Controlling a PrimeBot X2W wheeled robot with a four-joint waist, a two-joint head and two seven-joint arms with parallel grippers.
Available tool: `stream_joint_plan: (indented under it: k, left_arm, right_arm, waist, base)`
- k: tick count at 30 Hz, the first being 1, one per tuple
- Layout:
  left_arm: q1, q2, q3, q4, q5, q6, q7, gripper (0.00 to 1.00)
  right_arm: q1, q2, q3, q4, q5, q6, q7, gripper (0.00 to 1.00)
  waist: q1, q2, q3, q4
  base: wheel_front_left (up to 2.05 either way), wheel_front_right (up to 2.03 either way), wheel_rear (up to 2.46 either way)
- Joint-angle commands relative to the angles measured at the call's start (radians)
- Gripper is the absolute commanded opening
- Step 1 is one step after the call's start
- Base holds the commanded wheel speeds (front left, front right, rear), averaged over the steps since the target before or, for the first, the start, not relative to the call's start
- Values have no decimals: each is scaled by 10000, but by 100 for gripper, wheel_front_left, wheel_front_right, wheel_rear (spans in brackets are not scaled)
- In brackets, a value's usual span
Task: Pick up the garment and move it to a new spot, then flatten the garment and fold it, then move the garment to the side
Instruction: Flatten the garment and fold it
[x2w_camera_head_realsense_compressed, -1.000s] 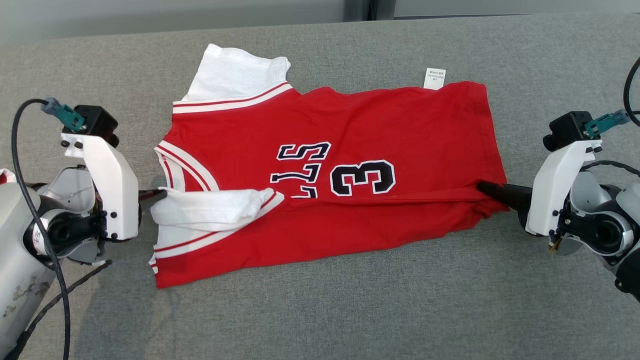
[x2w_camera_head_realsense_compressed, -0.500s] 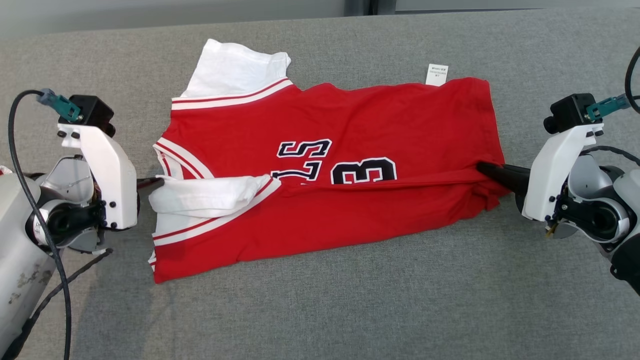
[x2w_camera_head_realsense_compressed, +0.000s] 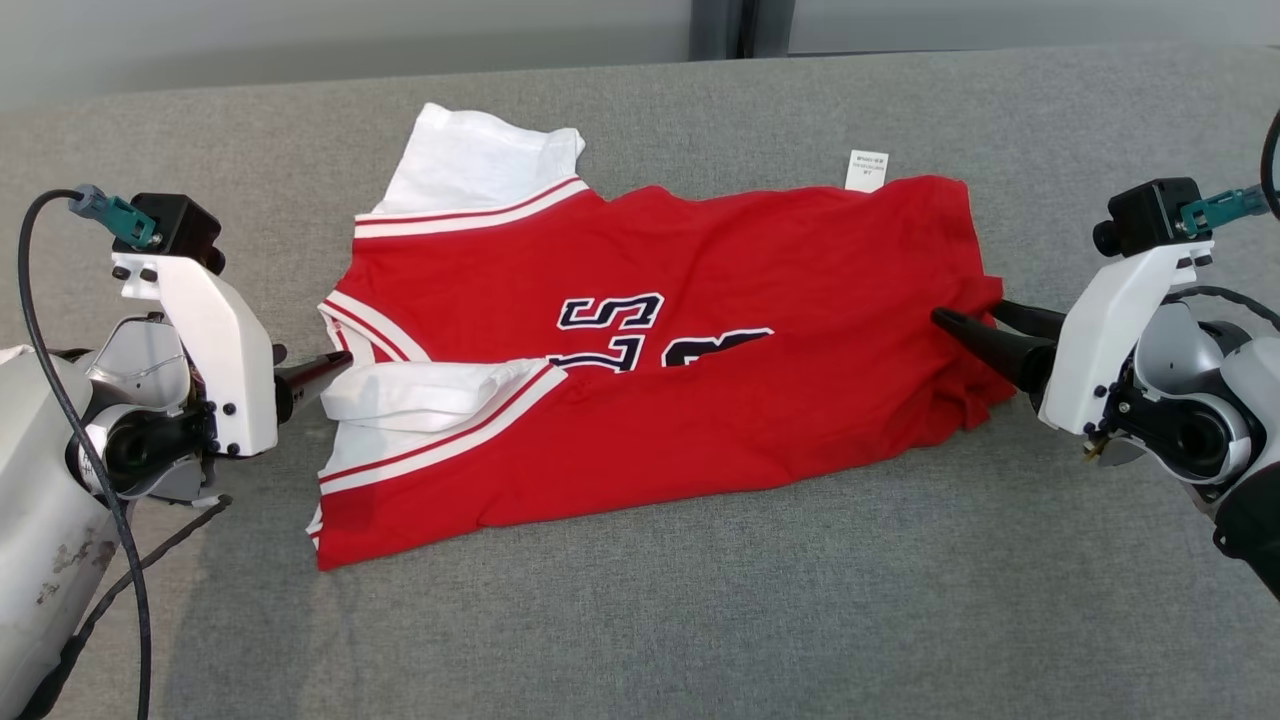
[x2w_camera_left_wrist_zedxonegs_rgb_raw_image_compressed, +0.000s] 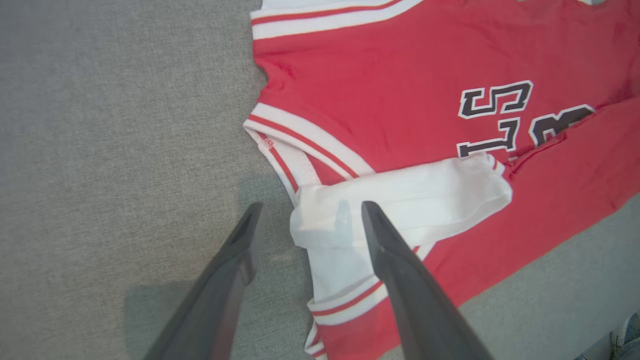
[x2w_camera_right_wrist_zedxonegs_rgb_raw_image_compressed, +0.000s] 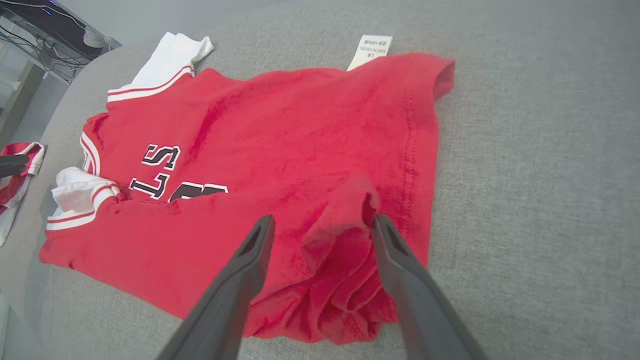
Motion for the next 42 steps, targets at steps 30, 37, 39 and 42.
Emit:
stream_joint_plan:
  k: [30,37,39,42]
  left_arm:
    - [3889,426,289,-2848,1610,2082,-4968,100]
    - [4811,-148,143,-3027,1852,2840,-5929,100]
    - [4893,-189,74,-2947,1905,2902,-5922,100]
    - [4965,-299,-106,-2702,1959,2965,-5854,100]
  right_arm:
    - [2838,-435,-458,78,223,3,-2940,100]
    - [3037,-187,-401,348,275,3,-3050,100]
    - [3047,-168,-391,345,264,3,-3055,100]
    - [3068,-102,-290,390,222,3,-2938,100]
  waist:
    - [0,0,-1572,195]
    - [0,0,-1439,341]
    - [0,0,-1417,355]
    - [0,0,-1383,385]
  base:
    - [0,0,0]
    - [0,0,0]
    - [0,0,0]
    - [0,0,0]
